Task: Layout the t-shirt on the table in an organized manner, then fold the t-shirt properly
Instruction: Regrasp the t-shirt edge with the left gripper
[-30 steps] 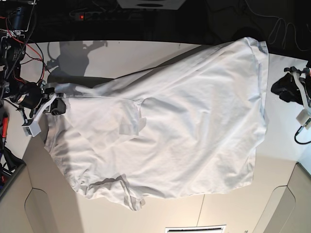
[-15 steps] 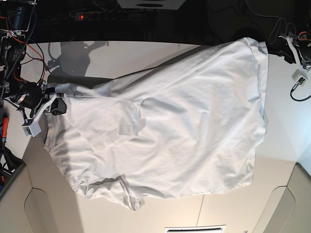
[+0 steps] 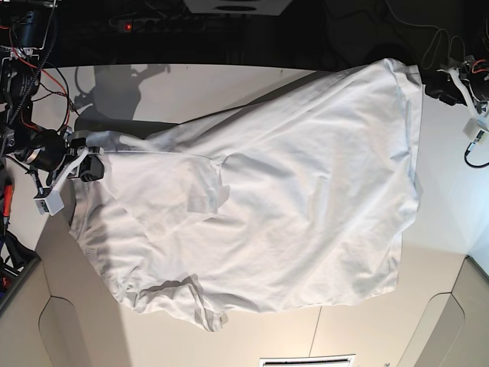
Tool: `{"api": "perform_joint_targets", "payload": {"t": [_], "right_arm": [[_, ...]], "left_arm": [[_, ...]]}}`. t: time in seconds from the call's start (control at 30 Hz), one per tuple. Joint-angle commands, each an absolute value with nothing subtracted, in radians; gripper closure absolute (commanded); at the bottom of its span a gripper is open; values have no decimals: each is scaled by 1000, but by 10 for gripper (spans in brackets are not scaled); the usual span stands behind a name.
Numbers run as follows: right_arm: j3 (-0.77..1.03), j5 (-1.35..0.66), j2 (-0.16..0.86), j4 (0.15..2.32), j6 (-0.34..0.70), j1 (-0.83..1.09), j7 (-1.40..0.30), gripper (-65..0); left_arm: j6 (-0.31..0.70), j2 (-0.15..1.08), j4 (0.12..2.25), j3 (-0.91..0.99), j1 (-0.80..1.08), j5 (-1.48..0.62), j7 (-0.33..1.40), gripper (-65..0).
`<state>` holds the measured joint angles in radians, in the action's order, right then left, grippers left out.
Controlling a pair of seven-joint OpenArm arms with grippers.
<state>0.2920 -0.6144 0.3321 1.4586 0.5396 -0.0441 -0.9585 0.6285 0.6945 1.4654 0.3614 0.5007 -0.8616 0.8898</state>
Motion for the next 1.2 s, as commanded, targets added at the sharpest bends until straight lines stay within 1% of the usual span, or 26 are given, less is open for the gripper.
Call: {"api": "perform_joint_targets", "payload": {"t": [0.0,0.13,0.27,0.4,0.6,0.83,0.87,0.9,0.97,1.0,1.03,1.17], "right_arm": [[297,-636,346,1476,546,-57,-943,0],[297,-637,346,1476,546,-57,-943,0],[297,-636,346,1476,546,-57,-944,0],[297,-637,346,1476,546,-57,-944,0],[297,-636,346,1476,546,-57,-944,0],[297,-637,346,1476,546,-57,-944,0],[297,-636,346,1476,546,-57,-944,0],[297,-636,346,1476,546,-57,-944,0],[297,-636,346,1476,546,-57,-944,0],[297,-636,346,1476,546,-57,-944,0],[297,-636,346,1476,546,-57,-944,0],[297,-636,346,1476,546,-58,-951,0]], "left_arm": [[623,701,1472,373,498,-894,890,-314],[624,663,1441,373,496,-949,902,-314],[632,624,1361,373,477,-978,912,-314],[696,610,1296,373,463,-1106,986,-314],[698,610,1288,374,463,-1327,1090,-314],[698,610,1288,374,448,-1328,1093,-313],[698,610,1288,374,448,-1326,1093,-291],[698,610,1288,374,448,-1323,1093,-237],[698,609,1288,374,449,-1320,1093,-103],[698,610,1288,374,448,-1320,1093,-23],[698,610,1288,374,448,-1320,1093,0],[698,613,1288,381,440,-1328,1089,0]]}}
